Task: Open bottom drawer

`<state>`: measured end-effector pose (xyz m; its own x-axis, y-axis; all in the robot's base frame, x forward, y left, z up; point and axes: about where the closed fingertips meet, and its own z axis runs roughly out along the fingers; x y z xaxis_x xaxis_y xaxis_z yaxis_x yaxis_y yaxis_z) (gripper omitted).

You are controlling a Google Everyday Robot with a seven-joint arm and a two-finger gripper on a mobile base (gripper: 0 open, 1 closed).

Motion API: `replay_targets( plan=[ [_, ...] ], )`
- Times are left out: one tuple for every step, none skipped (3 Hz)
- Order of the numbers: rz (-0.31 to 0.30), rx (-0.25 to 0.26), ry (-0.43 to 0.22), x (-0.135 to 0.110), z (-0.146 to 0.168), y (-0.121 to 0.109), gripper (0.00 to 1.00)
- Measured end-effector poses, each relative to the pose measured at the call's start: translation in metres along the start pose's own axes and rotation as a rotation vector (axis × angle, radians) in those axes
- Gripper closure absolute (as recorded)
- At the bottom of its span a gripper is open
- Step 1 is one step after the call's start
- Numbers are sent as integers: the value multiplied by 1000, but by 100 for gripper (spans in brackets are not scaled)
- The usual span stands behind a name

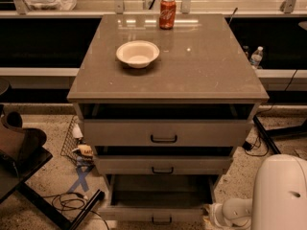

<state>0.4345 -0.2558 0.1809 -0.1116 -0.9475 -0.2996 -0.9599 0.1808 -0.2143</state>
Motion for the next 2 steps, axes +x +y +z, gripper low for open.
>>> replay_targets(
  plan=[
    [0,0,0,0,0,0,58],
    [0,0,0,0,0,0,35]
  ],
)
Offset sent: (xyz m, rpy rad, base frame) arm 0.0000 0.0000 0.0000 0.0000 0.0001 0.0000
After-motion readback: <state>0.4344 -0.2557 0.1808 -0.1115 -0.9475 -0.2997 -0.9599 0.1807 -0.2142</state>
